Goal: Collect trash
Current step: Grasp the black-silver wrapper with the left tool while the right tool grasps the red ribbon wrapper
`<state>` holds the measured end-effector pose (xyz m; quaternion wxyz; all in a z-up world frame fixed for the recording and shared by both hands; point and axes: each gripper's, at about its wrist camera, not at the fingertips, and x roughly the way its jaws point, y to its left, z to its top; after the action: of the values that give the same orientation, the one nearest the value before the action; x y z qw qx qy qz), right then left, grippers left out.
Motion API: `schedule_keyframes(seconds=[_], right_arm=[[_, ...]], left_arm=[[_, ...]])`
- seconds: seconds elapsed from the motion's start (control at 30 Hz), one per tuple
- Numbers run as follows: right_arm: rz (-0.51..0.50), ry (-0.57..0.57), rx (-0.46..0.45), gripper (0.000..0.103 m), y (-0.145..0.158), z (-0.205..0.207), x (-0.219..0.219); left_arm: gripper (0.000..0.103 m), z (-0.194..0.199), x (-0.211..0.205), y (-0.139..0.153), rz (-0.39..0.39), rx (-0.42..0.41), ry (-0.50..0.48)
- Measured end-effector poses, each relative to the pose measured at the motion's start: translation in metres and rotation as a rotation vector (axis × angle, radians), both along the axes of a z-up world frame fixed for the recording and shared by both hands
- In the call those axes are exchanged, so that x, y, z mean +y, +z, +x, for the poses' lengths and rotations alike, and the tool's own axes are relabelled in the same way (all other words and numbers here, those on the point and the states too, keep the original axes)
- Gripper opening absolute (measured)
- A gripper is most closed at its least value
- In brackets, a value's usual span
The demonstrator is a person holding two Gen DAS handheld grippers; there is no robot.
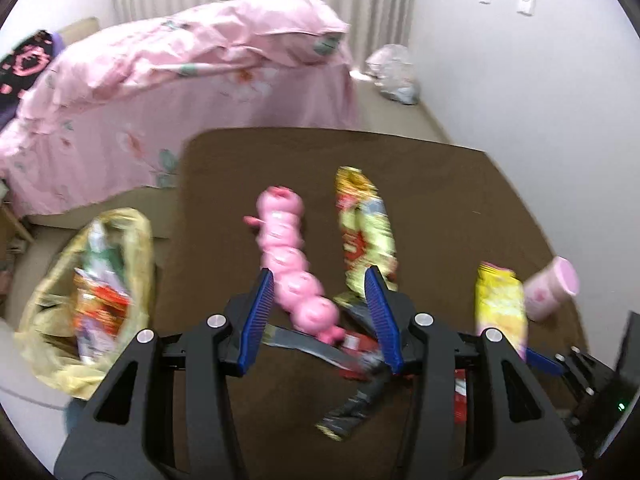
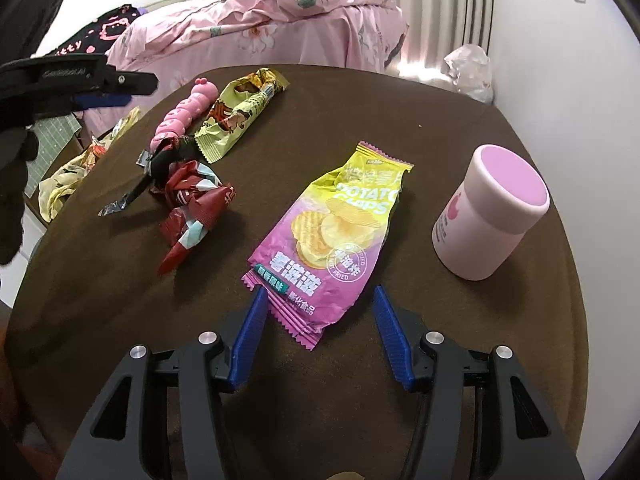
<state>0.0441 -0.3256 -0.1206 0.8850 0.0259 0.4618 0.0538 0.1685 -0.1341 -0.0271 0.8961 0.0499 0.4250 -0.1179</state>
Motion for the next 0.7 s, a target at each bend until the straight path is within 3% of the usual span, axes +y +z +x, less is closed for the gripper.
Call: schedule_keyframes(seconds=[0.13,0.37,0.47,0.63,0.7], right_arm=[[-0.001,0.010,0.004,0.052,0.000,0.000,0.000],[0.003,-0.016,0.000,0.053,-0.001,0.000,0.001],[0.003,-0.020,0.009,0.053,0.000,0.001,0.001],[0.005,-0.005,0.018,0.053,0.001,0.000,0.001],[0.009,-0.002,0.012,0.053,0.000,-0.001,0.000]], left_arm=[[0.045,0.005,0.010,0.008,0.041,0.022,0.044],[0.045,0.000,0.003,0.015,0.080,0.014,-0.027],[0.045,0.006,-0.003,0.021,0.039,0.034,-0.043],[0.045,0.004,-0.027,0.032,0.144,-0.025,-0.144],[0.045,0.002,-0.030,0.038,0.148,-0.050,-0.158]])
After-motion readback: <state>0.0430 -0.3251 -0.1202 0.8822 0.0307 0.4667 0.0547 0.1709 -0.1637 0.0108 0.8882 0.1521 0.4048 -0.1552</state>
